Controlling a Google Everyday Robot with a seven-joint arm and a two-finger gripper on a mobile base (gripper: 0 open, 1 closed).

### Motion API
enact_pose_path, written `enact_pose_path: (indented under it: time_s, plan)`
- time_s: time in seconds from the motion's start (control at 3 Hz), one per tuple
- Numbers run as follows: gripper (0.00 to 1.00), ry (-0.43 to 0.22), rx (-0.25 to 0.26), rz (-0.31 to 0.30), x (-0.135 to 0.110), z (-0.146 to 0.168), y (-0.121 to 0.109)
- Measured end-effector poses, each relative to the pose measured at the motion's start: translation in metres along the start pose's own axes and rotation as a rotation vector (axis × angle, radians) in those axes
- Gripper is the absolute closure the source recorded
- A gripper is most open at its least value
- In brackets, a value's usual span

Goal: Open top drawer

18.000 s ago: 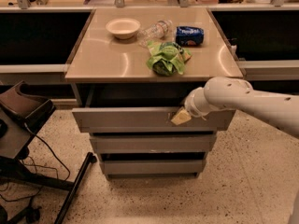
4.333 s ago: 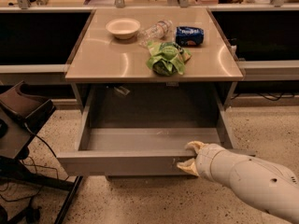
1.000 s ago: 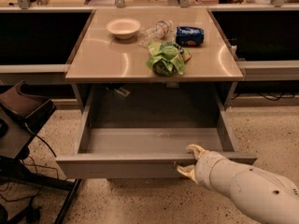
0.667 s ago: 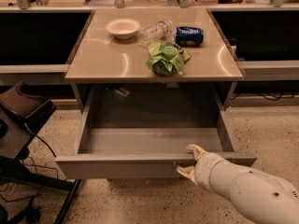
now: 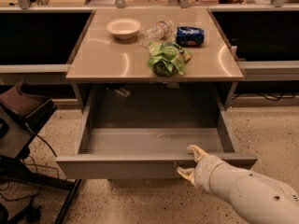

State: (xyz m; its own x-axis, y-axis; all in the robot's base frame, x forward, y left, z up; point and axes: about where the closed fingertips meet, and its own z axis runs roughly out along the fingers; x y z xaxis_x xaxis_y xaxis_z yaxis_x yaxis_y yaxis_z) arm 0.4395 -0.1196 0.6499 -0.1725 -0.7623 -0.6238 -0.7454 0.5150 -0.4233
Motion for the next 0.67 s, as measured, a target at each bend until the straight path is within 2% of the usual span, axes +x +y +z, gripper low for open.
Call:
enact_pose_path:
  time_s: [0.67]
  plan:
    - [1.0,-0.002,-0.003,-0.001,-0.0017,-0.0011,0.0023]
